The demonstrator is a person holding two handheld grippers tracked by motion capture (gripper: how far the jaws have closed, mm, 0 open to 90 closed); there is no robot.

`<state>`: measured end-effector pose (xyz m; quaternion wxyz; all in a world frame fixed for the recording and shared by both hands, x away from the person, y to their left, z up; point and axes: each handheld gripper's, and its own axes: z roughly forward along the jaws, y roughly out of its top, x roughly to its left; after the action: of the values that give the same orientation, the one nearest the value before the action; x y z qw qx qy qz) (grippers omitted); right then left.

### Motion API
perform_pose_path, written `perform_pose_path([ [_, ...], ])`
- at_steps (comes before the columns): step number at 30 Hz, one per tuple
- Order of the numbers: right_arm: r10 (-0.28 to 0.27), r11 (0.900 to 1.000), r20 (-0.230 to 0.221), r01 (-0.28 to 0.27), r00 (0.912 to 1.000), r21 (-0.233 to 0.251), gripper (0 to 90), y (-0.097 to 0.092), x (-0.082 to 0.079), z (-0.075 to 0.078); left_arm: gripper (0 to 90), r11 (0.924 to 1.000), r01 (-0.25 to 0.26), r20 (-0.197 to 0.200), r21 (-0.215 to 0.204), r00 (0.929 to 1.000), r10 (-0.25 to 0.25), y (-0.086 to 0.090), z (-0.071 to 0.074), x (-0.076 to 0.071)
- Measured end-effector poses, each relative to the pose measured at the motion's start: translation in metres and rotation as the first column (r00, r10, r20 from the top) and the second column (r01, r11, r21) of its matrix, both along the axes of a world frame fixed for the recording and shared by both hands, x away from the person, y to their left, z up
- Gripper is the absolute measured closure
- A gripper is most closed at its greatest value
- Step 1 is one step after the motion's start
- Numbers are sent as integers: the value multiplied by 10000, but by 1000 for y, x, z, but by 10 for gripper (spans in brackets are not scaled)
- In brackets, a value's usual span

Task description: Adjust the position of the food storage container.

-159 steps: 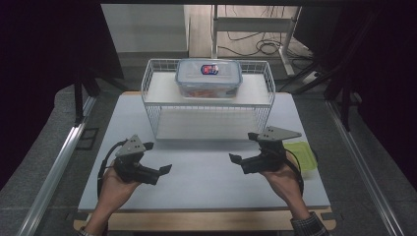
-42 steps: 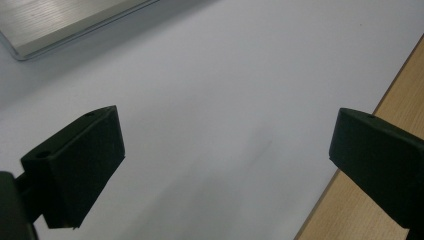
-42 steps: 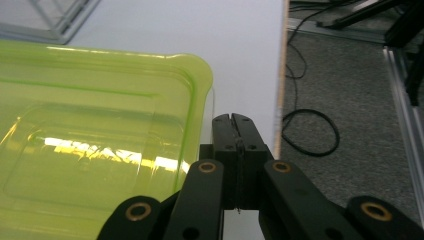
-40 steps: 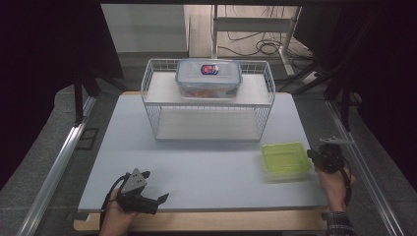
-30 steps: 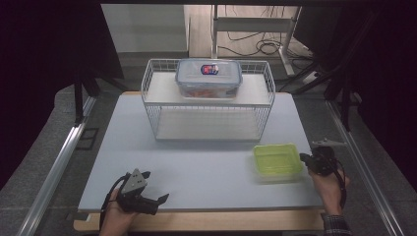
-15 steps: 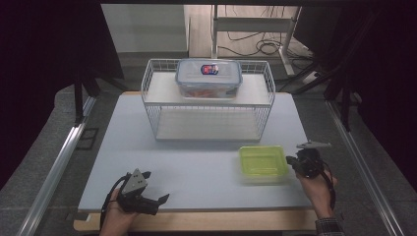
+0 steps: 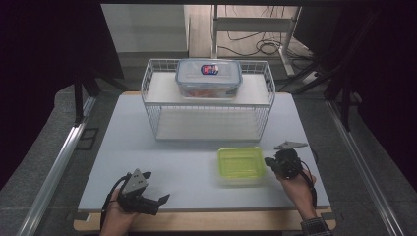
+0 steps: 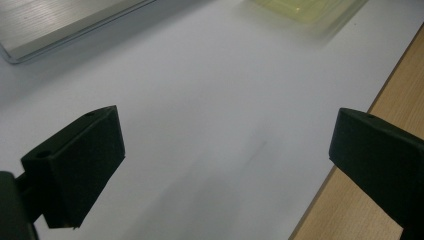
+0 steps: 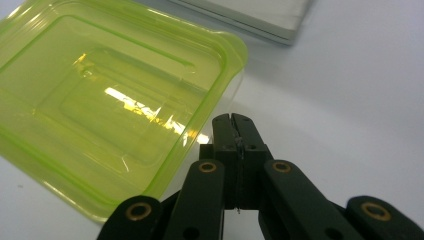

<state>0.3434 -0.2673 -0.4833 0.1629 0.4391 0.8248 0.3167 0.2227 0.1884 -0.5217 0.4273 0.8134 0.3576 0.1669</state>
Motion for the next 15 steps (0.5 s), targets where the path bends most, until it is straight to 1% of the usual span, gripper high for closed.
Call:
perform_pose_path([
  [5,296,9995,29,-297,9996,141,896,16,-1,-1,14,10000,24,-13,9,10000,-24,-1,0,0],
  [9,495,9981,-12,-495,9988,365,896,28,-1,-3,14,10000,49,-31,28,10000,-49,-2,0,0],
  [15,767,9959,135,-772,9970,467,895,47,-1,-6,14,10000,71,-57,8,10000,-71,-2,-1,0],
])
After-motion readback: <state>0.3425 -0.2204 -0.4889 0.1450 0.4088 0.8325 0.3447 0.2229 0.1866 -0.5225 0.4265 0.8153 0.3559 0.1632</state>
